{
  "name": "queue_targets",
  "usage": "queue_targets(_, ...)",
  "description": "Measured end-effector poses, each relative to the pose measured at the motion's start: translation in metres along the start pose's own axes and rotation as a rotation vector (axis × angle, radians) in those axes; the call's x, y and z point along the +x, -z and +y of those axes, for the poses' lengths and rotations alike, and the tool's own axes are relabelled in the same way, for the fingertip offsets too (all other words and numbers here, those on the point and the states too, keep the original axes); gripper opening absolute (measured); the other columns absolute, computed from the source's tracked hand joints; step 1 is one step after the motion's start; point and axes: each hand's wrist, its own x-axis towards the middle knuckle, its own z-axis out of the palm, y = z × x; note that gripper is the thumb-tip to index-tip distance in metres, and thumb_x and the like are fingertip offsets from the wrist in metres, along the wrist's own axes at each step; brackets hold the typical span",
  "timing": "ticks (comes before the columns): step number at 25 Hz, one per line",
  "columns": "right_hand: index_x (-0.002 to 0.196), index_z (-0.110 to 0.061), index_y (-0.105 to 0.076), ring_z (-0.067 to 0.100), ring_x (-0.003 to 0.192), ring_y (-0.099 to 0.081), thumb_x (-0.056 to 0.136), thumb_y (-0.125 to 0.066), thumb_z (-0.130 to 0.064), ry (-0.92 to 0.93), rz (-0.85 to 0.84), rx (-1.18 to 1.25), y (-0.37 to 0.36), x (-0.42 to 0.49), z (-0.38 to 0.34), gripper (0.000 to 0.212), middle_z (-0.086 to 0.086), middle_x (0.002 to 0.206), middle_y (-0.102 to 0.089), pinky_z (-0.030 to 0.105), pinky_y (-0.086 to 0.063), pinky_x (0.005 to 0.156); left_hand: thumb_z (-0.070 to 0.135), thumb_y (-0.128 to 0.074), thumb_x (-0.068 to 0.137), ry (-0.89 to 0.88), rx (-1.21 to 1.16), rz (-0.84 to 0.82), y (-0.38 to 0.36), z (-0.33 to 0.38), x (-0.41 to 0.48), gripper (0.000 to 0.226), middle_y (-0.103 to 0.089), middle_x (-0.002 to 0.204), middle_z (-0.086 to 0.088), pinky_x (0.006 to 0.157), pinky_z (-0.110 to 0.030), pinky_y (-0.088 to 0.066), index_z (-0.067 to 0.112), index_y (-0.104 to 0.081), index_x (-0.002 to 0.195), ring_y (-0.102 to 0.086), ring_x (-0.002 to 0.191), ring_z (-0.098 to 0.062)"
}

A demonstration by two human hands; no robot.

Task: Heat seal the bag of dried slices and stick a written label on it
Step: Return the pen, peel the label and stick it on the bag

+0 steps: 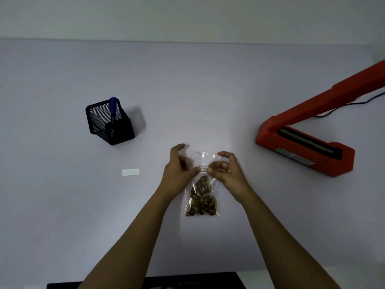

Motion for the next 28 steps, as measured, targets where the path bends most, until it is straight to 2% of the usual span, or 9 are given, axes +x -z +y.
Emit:
queue_targets(2, 0.121, -0.016, -0.040, 0.014, 0.087, -0.065, 0.076, -0.071, 0.000, 0.001, 0.020, -0.001, -0.001, 0.000, 0.000, 0.057, 0.003, 0.089, -0.067, 0.022, -0.051, 0.081, 0.014, -0.075, 0.076, 0.032, -0.040, -0.027, 0.003, -0.001, 0.001, 0.072, -0.054, 0.093, -0.003, 0.081, -0.029, -0.053, 0.032, -0.032, 0.131, -0.060, 0.087, -0.019)
queue_targets(5, 0.119, -0.021, -0.040, 0.016, 0.089, -0.064, 0.074, -0.074, -0.003, -0.005, 0.069, -0.042, -0.003, 0.001, 0.000, 0.059, 0.003, 0.094, -0.066, 0.028, -0.052, 0.084, 0.014, -0.078, 0.072, 0.080, -0.049, -0.002, 0.004, -0.005, 0.006, 0.077, -0.056, 0.090, -0.001, 0.077, -0.028, -0.052, 0.030, -0.033, 0.132, -0.060, 0.084, -0.017)
queue_targets(8, 0.118, -0.024, -0.039, 0.015, 0.089, -0.062, 0.073, -0.075, -0.006, 0.006, 0.101, -0.119, -0.007, 0.001, -0.003, 0.060, 0.000, 0.096, -0.064, 0.021, -0.050, 0.074, 0.014, -0.079, 0.071, 0.098, -0.018, 0.053, 0.001, -0.006, 0.007, 0.077, -0.059, 0.087, 0.000, 0.070, -0.020, -0.049, 0.026, -0.034, 0.133, -0.061, 0.079, -0.014)
queue_targets(11, 0.123, -0.019, -0.040, 0.008, 0.084, -0.060, 0.073, -0.077, -0.013, 0.094, 0.161, -0.310, -0.012, -0.003, -0.005, 0.063, -0.002, 0.098, -0.058, 0.014, -0.047, 0.068, 0.012, -0.075, 0.074, 0.014, 0.119, 0.099, -0.007, -0.004, 0.005, 0.071, -0.055, 0.084, 0.004, 0.060, -0.008, -0.044, 0.021, -0.035, 0.132, -0.057, 0.074, -0.008)
queue_targets(14, 0.120, -0.013, -0.042, 0.013, 0.089, -0.051, 0.070, -0.079, -0.022, 0.223, 0.261, -0.567, -0.016, -0.007, -0.002, 0.063, -0.002, 0.105, -0.048, 0.016, -0.043, 0.071, 0.013, -0.071, 0.075, -0.108, 0.285, 0.178, -0.017, -0.010, 0.000, 0.067, -0.053, 0.105, -0.002, 0.075, -0.014, -0.042, 0.016, -0.037, 0.132, -0.053, 0.094, -0.016)
queue_targets(17, 0.105, -0.012, -0.048, 0.011, 0.086, -0.045, 0.072, -0.076, -0.021, 0.334, 0.277, -0.708, -0.016, -0.009, 0.002, 0.044, -0.004, 0.098, -0.044, 0.009, -0.035, 0.066, 0.018, -0.072, 0.075, -0.211, 0.481, 0.267, -0.023, -0.018, -0.004, 0.051, -0.048, 0.119, -0.009, 0.083, -0.025, -0.043, 0.012, -0.048, 0.120, -0.048, 0.107, -0.022)
queue_targets(21, 0.091, -0.019, -0.063, 0.014, 0.089, -0.049, 0.080, -0.067, -0.021, 0.447, 0.136, -0.895, -0.014, -0.005, 0.003, 0.012, -0.005, 0.091, -0.062, 0.021, -0.037, 0.070, 0.019, -0.071, 0.077, -0.234, 0.524, 0.266, -0.019, -0.020, -0.004, 0.022, -0.051, 0.108, -0.007, 0.079, -0.036, -0.049, 0.015, -0.063, 0.098, -0.051, 0.099, -0.023)
queue_targets(24, 0.094, -0.022, -0.070, 0.015, 0.093, -0.052, 0.081, -0.065, -0.024, 0.415, 0.115, -0.896, -0.011, 0.001, 0.005, 0.014, -0.005, 0.095, -0.069, 0.022, -0.038, 0.075, 0.018, -0.070, 0.079, -0.258, 0.555, 0.230, -0.018, -0.024, -0.003, 0.011, -0.058, 0.103, -0.007, 0.076, -0.033, -0.046, 0.015, -0.074, 0.089, -0.054, 0.095, -0.025)
queue_targets(28, 0.087, -0.022, -0.074, 0.018, 0.089, -0.058, 0.080, -0.067, -0.023, 0.415, 0.124, -0.907, -0.009, 0.008, 0.005, 0.010, -0.004, 0.089, -0.071, 0.023, -0.039, 0.076, 0.020, -0.070, 0.079, -0.252, 0.553, 0.200, -0.014, -0.023, 0.000, 0.012, -0.060, 0.099, -0.006, 0.076, -0.028, -0.041, 0.015, -0.076, 0.089, -0.054, 0.094, -0.023)
